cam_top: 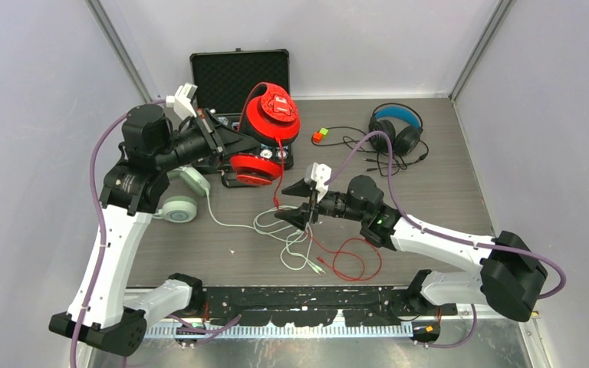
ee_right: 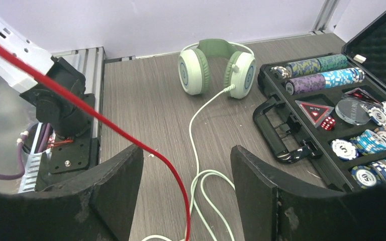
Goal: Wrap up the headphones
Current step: Wrap the headphones cable around the headphones.
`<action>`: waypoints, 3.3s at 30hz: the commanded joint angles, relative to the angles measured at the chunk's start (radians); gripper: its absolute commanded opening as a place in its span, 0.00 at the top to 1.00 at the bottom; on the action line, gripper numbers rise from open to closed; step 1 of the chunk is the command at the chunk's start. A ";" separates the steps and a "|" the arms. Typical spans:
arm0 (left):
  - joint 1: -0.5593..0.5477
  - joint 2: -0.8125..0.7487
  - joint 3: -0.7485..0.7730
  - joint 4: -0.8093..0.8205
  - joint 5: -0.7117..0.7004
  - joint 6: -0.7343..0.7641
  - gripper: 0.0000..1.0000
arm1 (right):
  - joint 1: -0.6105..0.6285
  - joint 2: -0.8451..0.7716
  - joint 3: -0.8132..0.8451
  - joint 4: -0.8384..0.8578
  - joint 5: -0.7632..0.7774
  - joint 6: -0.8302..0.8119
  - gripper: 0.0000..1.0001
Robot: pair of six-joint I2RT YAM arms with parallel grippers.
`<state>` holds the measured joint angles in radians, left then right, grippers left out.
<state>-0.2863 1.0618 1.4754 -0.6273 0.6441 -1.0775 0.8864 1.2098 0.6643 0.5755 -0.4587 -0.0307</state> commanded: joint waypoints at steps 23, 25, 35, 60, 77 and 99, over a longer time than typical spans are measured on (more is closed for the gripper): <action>-0.035 -0.024 0.018 0.052 0.112 0.051 1.00 | 0.051 0.043 0.069 0.127 0.095 0.057 0.99; -0.048 -0.002 0.034 -0.022 0.145 0.120 1.00 | 0.017 0.027 0.093 0.090 0.108 0.065 1.00; -0.109 0.021 0.017 -0.287 0.185 0.446 1.00 | -0.156 -0.008 0.134 0.047 0.035 0.136 1.00; -0.368 0.182 0.039 -0.649 -0.281 0.852 1.00 | -0.271 -0.072 0.331 -0.468 -0.021 0.103 1.00; -0.412 0.301 0.040 -0.713 -0.974 0.776 1.00 | -0.218 0.159 0.770 -1.098 -0.047 0.312 1.00; -0.318 0.297 -0.065 -0.513 -1.005 0.459 1.00 | 0.012 0.300 0.767 -0.813 0.170 0.877 1.00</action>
<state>-0.6563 1.4532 1.4277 -1.2537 -0.4366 -0.5301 0.8688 1.5204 1.4311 -0.4011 -0.3847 0.7361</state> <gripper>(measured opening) 0.084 0.049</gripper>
